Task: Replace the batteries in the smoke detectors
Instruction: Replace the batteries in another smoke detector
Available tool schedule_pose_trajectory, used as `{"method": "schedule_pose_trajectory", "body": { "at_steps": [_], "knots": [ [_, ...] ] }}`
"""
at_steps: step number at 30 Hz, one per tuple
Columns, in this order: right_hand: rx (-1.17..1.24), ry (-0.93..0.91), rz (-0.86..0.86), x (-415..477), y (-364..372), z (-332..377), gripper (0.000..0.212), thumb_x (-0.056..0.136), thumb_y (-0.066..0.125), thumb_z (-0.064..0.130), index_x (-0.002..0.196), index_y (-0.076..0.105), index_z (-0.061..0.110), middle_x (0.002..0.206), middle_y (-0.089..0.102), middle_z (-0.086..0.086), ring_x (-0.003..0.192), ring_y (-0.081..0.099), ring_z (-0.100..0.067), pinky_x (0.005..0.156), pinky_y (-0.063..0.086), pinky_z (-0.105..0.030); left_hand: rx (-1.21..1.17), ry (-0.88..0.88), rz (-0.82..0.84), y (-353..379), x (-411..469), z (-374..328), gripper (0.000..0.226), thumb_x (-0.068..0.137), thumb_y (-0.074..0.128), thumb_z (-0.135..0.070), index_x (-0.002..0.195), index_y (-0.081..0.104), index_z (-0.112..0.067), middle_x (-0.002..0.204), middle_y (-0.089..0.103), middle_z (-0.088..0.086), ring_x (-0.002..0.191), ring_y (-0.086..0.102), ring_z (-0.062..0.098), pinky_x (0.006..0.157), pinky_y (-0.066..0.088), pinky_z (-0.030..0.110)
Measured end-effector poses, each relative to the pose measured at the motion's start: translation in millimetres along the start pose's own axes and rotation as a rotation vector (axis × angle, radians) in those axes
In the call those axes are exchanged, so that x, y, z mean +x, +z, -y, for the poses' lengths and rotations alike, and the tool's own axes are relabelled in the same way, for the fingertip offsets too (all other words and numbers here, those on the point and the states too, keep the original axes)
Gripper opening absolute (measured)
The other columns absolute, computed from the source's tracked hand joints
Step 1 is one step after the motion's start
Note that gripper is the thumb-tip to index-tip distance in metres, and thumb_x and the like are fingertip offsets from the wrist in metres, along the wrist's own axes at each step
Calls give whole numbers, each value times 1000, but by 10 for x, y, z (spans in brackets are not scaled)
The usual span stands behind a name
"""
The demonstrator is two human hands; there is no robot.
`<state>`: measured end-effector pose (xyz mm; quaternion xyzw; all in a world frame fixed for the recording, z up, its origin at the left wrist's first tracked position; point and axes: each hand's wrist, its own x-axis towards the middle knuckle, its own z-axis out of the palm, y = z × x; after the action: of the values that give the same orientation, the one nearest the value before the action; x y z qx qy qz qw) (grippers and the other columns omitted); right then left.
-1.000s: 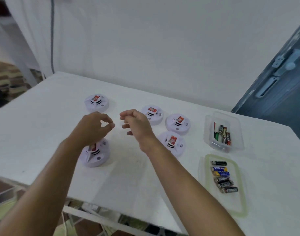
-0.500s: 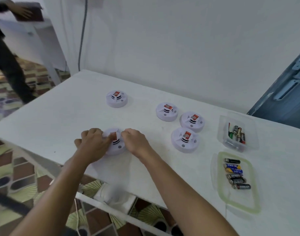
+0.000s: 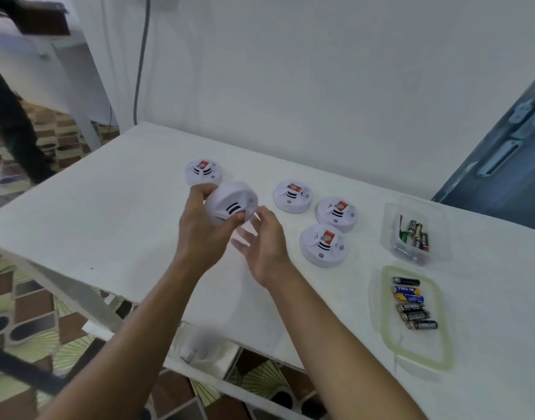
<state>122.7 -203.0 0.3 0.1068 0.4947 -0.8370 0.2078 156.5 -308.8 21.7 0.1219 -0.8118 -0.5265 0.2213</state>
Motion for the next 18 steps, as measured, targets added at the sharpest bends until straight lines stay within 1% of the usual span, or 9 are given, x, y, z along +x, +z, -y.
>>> {"method": "schedule_pose_trajectory", "body": {
  "at_steps": [1, 3, 6, 7, 9, 11, 13, 15, 18],
  "knots": [
    [23, 33, 14, -6, -32, 64, 49, 106, 34, 47, 142, 53, 20, 144, 57, -5, 125, 58, -29, 98, 50, -48, -25, 39, 16, 73, -15, -61, 54, 76, 82, -25, 111, 42, -33, 104, 57, -11, 94, 60, 13, 77, 53, 28],
    [123, 71, 72, -21, -109, 210, 60, 103, 30, 58, 142, 55, 19, 135, 63, -10, 114, 65, -31, 86, 56, -45, -38, 120, 73, 207, -44, -136, 52, 77, 80, -18, 108, 41, -34, 101, 58, -12, 91, 61, 6, 72, 52, 22],
    [238, 19, 140, -88, -276, 453, 74, 100, 35, 62, 143, 50, 4, 128, 62, -19, 112, 64, -36, 92, 54, -44, -23, 257, 207, 332, -98, -190, 43, 78, 76, -12, 106, 46, -27, 104, 61, -11, 92, 60, 5, 69, 47, 21],
    [244, 5, 135, -110, -329, 527, 72, 99, 38, 60, 140, 52, 2, 123, 61, -20, 108, 62, -36, 95, 52, -45, -27, 309, 257, 350, -111, -195, 40, 79, 76, -16, 106, 48, -25, 108, 61, -9, 96, 60, 7, 72, 47, 21],
    [245, -16, 110, -119, -468, 649, 58, 95, 47, 52, 129, 59, 6, 116, 61, -20, 103, 61, -36, 104, 47, -46, -32, 411, 363, 385, -128, -208, 32, 82, 74, -30, 105, 53, -21, 115, 61, -6, 108, 58, 12, 83, 49, 25],
    [238, -19, 87, -127, -586, 702, 50, 90, 54, 45, 125, 63, 9, 112, 61, -18, 98, 61, -35, 101, 45, -44, -11, 427, 442, 417, -122, -229, 25, 89, 64, -42, 102, 59, -22, 117, 62, -9, 116, 56, 11, 93, 49, 33],
    [223, -20, 56, -138, -687, 702, 54, 86, 56, 42, 130, 63, 11, 115, 61, -17, 101, 57, -35, 99, 43, -47, 11, 415, 466, 482, -102, -245, 22, 91, 62, -41, 104, 61, -23, 116, 63, -12, 115, 57, 8, 95, 50, 38],
    [210, -33, 62, -155, -755, 695, 58, 86, 54, 43, 133, 62, 10, 119, 63, -17, 107, 57, -36, 101, 42, -49, 32, 445, 433, 554, -98, -253, 30, 88, 66, -39, 112, 61, -21, 115, 61, -12, 112, 56, 8, 92, 52, 36],
    [186, -48, 67, -165, -857, 706, 57, 86, 50, 46, 130, 66, 13, 120, 66, -16, 111, 59, -37, 98, 45, -47, 81, 436, 400, 644, -118, -285, 55, 79, 70, -48, 125, 58, -21, 124, 59, -10, 112, 55, 7, 89, 50, 25]
  ]
}}
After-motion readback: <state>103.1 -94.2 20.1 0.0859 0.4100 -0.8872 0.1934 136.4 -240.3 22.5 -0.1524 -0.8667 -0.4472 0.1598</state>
